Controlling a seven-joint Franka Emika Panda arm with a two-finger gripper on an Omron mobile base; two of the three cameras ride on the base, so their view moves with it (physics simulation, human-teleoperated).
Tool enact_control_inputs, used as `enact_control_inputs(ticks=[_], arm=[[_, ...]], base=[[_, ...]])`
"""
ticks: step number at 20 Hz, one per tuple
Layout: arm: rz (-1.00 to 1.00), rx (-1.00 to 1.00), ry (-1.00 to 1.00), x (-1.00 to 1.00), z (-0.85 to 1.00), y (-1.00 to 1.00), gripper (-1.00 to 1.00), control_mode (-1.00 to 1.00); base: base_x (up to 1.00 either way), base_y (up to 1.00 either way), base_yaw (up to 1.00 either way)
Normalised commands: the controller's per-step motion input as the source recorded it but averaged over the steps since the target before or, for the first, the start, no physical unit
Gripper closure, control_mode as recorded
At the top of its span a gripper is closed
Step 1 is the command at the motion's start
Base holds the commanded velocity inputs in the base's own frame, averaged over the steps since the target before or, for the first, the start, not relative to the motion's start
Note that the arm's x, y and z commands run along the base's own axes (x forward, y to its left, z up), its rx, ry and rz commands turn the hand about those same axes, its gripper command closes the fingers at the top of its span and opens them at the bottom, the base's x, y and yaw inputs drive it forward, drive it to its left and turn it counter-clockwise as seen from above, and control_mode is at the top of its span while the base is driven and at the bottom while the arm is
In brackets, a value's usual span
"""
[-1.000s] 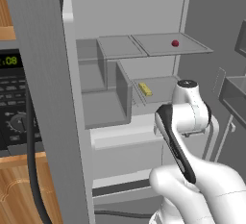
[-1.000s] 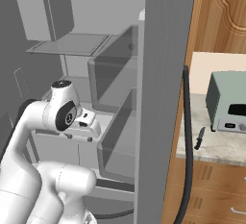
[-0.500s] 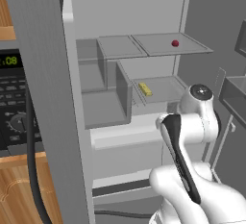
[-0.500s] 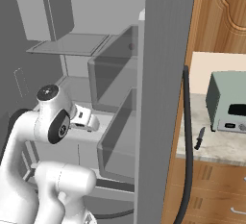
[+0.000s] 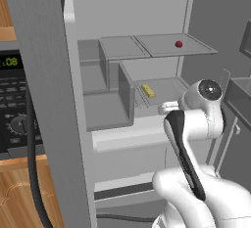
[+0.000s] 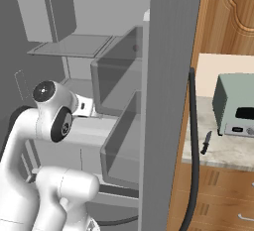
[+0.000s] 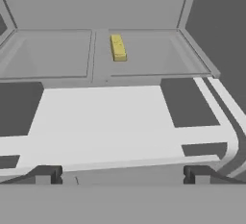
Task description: Retrieve the butter from the fridge and place it on a plate on the dining table. Then retrieve the butter knife by the fridge and place it near the plate.
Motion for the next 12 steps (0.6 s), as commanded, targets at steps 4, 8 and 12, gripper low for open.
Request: enact_control_inputs(ticks=[4,8,12], arm=[[0.0,0.0,-0.04,0.51,0.04,0.0,-1.0,-1.0],[0.0,0.0,-0.02,0.58,0.0,0.0,-1.0,-1.0],[0.0,0.0,0.0,0.62,0.0,0.0,-1.0,-1.0]], base=[[0.0,0.0,0.0],[0.0,0.0,0.0],[0.0,0.0,0.0]])
